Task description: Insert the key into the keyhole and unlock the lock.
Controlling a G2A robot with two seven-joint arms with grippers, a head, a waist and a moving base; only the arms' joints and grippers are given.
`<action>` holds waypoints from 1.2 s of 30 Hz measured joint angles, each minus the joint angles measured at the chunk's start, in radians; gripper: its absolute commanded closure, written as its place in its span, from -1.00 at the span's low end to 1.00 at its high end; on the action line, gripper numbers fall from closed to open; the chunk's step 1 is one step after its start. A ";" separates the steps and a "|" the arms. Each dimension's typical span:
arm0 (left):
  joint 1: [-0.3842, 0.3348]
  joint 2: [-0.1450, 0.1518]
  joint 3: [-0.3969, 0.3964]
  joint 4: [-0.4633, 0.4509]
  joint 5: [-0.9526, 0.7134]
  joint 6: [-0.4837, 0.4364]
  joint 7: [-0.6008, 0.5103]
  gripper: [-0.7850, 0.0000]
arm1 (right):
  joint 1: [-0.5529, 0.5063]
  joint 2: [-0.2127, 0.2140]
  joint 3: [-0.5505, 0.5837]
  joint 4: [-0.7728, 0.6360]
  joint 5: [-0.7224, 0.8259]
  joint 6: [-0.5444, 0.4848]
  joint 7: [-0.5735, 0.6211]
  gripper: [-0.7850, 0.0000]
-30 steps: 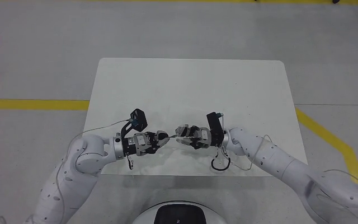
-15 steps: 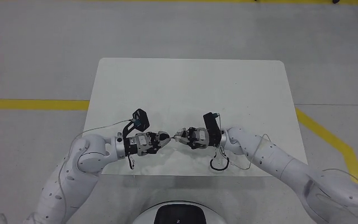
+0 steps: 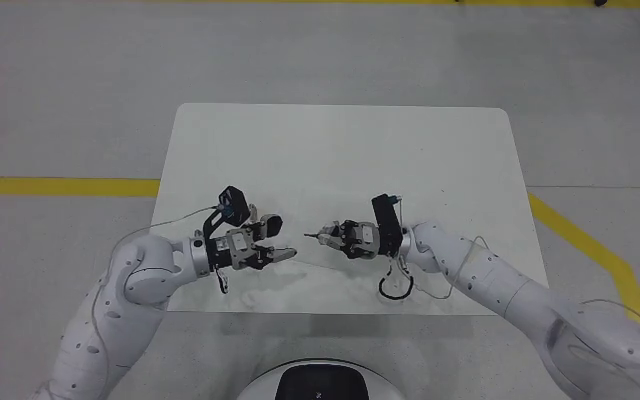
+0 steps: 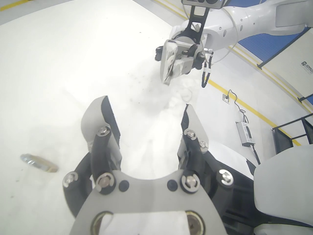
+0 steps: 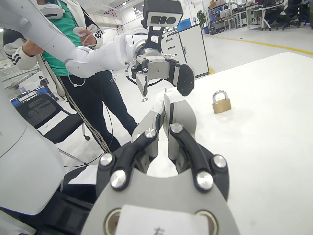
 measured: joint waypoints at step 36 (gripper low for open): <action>-0.044 -0.032 0.052 0.187 0.384 0.417 0.215 0.13 | -0.027 0.048 0.103 0.039 0.058 0.000 -0.007 1.00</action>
